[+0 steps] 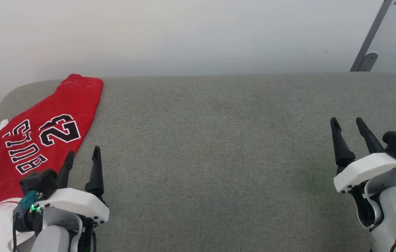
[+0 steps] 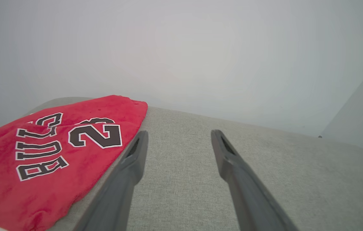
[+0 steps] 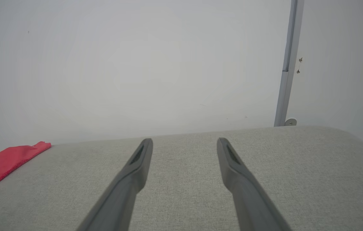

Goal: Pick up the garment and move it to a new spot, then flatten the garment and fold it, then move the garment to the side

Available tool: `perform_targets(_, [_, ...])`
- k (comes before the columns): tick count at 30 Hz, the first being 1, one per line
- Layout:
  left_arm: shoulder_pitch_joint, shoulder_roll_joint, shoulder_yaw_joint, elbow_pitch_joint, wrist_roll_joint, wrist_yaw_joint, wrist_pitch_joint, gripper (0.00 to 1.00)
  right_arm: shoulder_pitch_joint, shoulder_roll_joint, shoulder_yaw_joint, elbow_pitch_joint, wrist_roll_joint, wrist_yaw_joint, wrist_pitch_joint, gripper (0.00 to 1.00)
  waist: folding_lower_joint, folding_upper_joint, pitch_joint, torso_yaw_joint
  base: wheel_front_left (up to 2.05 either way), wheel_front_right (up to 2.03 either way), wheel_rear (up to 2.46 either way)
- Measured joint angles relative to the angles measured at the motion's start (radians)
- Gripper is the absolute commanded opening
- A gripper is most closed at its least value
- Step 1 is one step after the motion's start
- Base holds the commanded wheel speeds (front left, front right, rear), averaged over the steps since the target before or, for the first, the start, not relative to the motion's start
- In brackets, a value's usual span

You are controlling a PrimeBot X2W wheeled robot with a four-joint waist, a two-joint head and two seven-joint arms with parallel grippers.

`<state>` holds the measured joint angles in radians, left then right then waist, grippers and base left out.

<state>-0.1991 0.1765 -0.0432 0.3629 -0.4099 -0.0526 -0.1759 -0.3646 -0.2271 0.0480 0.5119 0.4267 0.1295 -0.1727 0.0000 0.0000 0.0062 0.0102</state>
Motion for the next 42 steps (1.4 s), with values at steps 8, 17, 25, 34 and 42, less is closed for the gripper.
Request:
perform_targets(8, [0.004,-0.007,0.011,0.014,0.058,-0.009,-0.017,1.0,-0.006,-0.004,0.007,0.01,-0.042,0.0,-0.019,1.0,0.0,0.0,-0.004,-0.003,0.0,0.0,0.0])
perform_targets(17, [0.015,-0.014,0.04,0.039,0.112,-0.026,-0.036,1.0,-0.015,-0.012,-0.005,0.015,-0.081,0.0,-0.039,1.0,0.0,0.0,-0.012,-0.003,0.0,0.0,0.0])
perform_targets(25, [0.023,-0.028,0.072,0.054,0.153,-0.044,-0.053,1.0,-0.021,-0.017,-0.021,0.026,-0.122,0.0,-0.056,1.0,0.0,0.0,-0.023,0.0,0.0,0.0,0.0])
perform_targets(34, [0.023,-0.039,0.096,0.075,0.19,-0.065,-0.069,1.0,-0.032,-0.022,-0.025,0.042,-0.169,0.001,-0.071,1.0,0.0,0.0,-0.028,0.006,0.0,0.0,0.0])
perform_targets(42, [0.013,-0.044,0.099,0.095,0.236,-0.072,-0.081,1.0,-0.035,-0.022,-0.038,0.045,-0.187,0.001,-0.084,1.0,0.0,0.0,-0.025,0.027,0.0,0.0,0.0])
